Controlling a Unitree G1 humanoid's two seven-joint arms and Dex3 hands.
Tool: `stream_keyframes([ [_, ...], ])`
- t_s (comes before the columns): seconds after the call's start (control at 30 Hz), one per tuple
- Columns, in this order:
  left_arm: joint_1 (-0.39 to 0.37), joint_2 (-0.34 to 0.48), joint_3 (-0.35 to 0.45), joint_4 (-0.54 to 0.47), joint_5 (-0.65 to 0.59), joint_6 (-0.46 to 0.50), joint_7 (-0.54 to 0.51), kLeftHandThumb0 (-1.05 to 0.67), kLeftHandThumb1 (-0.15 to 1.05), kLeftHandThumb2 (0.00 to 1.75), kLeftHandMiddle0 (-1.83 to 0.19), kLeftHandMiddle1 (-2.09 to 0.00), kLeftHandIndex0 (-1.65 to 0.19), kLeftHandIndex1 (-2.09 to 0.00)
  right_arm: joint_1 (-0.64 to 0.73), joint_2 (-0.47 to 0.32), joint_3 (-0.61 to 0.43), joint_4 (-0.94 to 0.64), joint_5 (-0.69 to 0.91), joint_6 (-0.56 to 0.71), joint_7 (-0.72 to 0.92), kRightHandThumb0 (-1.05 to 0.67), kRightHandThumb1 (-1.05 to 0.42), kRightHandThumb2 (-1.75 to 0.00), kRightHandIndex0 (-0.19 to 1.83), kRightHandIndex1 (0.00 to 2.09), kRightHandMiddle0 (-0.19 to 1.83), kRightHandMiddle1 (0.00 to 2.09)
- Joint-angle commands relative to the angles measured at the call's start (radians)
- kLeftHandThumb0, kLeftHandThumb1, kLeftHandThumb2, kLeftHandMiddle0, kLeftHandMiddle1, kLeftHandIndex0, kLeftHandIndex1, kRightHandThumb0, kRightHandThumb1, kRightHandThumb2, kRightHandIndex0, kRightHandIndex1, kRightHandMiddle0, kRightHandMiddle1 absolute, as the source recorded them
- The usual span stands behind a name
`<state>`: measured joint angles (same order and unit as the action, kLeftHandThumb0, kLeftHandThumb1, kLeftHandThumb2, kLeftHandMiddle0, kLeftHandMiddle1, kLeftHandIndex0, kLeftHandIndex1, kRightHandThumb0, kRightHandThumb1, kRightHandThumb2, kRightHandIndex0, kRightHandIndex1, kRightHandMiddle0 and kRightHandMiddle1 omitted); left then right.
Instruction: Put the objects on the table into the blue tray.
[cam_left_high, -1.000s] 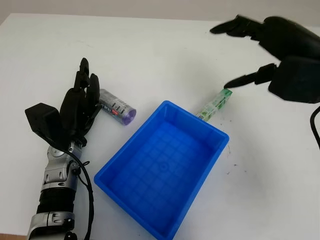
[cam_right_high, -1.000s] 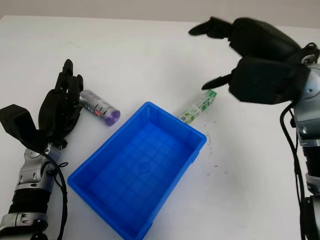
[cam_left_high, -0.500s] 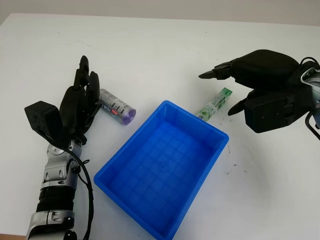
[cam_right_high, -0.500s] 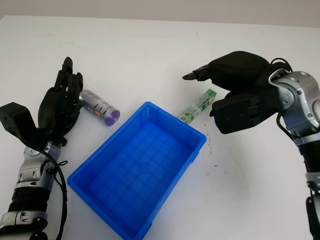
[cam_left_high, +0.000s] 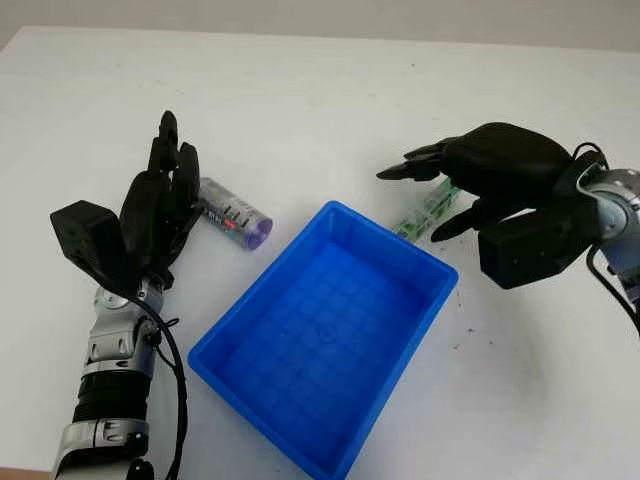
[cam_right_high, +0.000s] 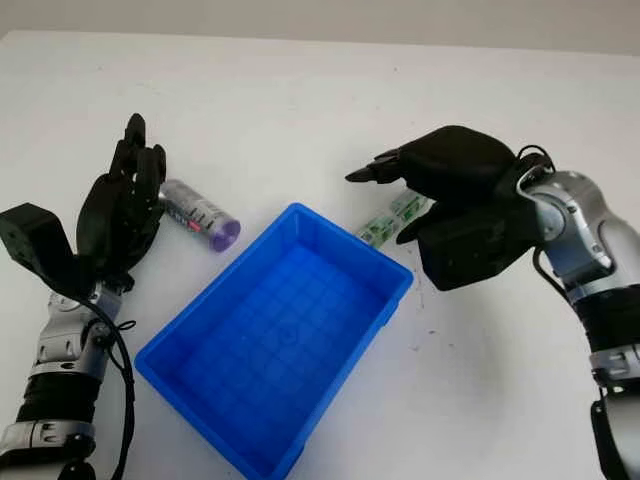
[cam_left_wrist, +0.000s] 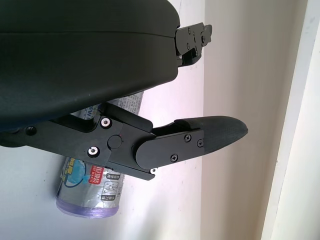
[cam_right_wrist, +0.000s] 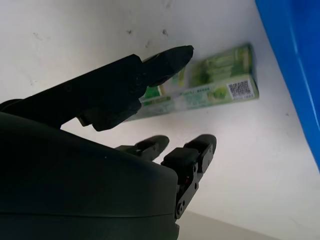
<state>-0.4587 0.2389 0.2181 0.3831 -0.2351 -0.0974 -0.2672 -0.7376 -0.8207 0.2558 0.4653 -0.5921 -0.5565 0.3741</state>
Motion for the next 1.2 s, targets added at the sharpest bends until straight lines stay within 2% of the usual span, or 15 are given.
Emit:
stream_keyframes([
  [0.0,-0.012,0.008,0.009,-0.003,-0.004,-0.01,-0.001,-0.71,1.05,0.59,0.19,0.0,0.19,0.0,0.003,0.004,0.017,0.029,-0.026,-0.03,-0.03,-0.37,-0.9,-0.06,0.68,0.43,0.67,0.26],
  [0.03,-0.012,0.008,0.01,-0.003,-0.005,-0.01,-0.001,-0.71,1.05,0.59,0.19,0.0,0.19,0.0,0.001,0.004,0.025,0.039,-0.04,-0.037,-0.041,-0.39,-0.92,-0.06,0.58,0.68,0.63,0.41],
  [0.1,-0.011,0.01,0.012,-0.005,-0.007,-0.01,-0.002,-0.71,1.05,0.58,0.19,0.0,0.19,-0.01,-0.001,0.005,0.035,0.062,-0.062,-0.054,-0.065,-0.43,-0.96,-0.05,0.42,1.26,0.52,0.93],
  [0.13,-0.011,0.012,0.013,-0.004,-0.007,-0.013,-0.004,-0.71,1.05,0.58,0.19,0.0,0.19,-0.01,-0.004,0.006,0.04,0.079,-0.072,-0.069,-0.086,-0.44,-0.97,-0.05,0.41,1.4,0.5,1.09],
  [0.2,-0.011,0.016,0.014,-0.001,-0.007,-0.016,-0.011,-0.71,1.05,0.58,0.19,0.0,0.19,-0.01,-0.012,0.004,0.052,0.107,-0.1,-0.094,-0.129,-0.49,-0.97,-0.05,0.39,1.86,0.48,1.35],
  [0.23,-0.011,0.017,0.015,-0.001,-0.008,-0.015,-0.013,-0.71,1.05,0.58,0.19,0.0,0.19,-0.01,-0.016,0.001,0.057,0.11,-0.114,-0.095,-0.137,-0.5,-0.98,-0.06,0.4,1.95,0.47,1.44],
  [0.37,-0.014,0.017,0.019,-0.001,-0.007,-0.009,-0.014,-0.7,1.05,0.59,0.19,0.0,0.19,-0.01,-0.023,-0.014,0.069,0.093,-0.17,-0.091,-0.172,-0.58,-1.04,-0.06,0.57,2.07,0.45,1.84],
  [0.4,-0.015,0.016,0.02,0.001,-0.007,-0.011,-0.014,-0.7,1.05,0.59,0.19,0.0,0.19,-0.01,-0.022,-0.017,0.071,0.083,-0.189,-0.082,-0.179,-0.59,-1.04,-0.07,0.68,2.08,0.47,1.99],
  [0.47,-0.017,0.016,0.021,0.005,-0.004,-0.014,-0.011,-0.7,1.05,0.58,0.19,0.0,0.19,-0.01,-0.018,-0.019,0.069,0.061,-0.217,-0.06,-0.191,-0.58,-1.05,-0.1,0.8,2.09,0.55,2.07],
  [0.57,-0.017,0.015,0.019,0.006,0.0,-0.017,-0.01,-0.7,1.05,0.58,0.19,-0.01,0.19,-0.02,-0.013,-0.022,0.059,0.043,-0.239,-0.043,-0.221,-0.56,-1.05,-0.13,0.92,2.09,0.67,2.09],
  [0.63,-0.019,0.015,0.018,0.008,0.0,-0.019,-0.012,-0.7,1.05,0.58,0.19,-0.01,0.19,-0.02,-0.018,-0.02,0.048,0.051,-0.241,-0.037,-0.251,-0.54,-1.05,-0.15,0.87,2.09,0.65,2.09],
  [0.73,-0.021,0.015,0.017,0.008,-0.001,-0.019,-0.013,-0.69,1.05,0.59,0.19,-0.01,0.19,-0.03,-0.028,-0.006,0.015,0.068,-0.209,-0.022,-0.31,-0.51,-1.03,-0.08,0.94,2.09,0.63,2.09],
  [0.97,-0.025,0.009,0.016,0.011,-0.004,-0.016,-0.014,-0.7,1.05,0.58,0.19,0.0,0.19,-0.01,-0.079,0.057,-0.117,-0.017,0.03,0.083,-0.278,-0.42,-1.04,-0.07,0.94,2.09,0.71,2.09],
  [1.07,-0.024,0.005,0.014,0.011,0.002,-0.017,-0.004,-0.7,1.05,0.58,0.19,0.0,0.19,-0.01,-0.081,0.097,-0.164,-0.106,0.126,0.148,-0.246,-0.42,-1.05,-0.06,1.01,2.09,0.76,2.09],
  [1.17,-0.022,0.001,0.011,0.008,0.006,-0.015,0.007,-0.71,1.05,0.58,0.19,0.0,0.19,0.0,-0.07,0.134,-0.193,-0.203,0.197,0.198,-0.217,-0.4,-1.05,-0.07,1.16,2.09,0.92,2.09],
])
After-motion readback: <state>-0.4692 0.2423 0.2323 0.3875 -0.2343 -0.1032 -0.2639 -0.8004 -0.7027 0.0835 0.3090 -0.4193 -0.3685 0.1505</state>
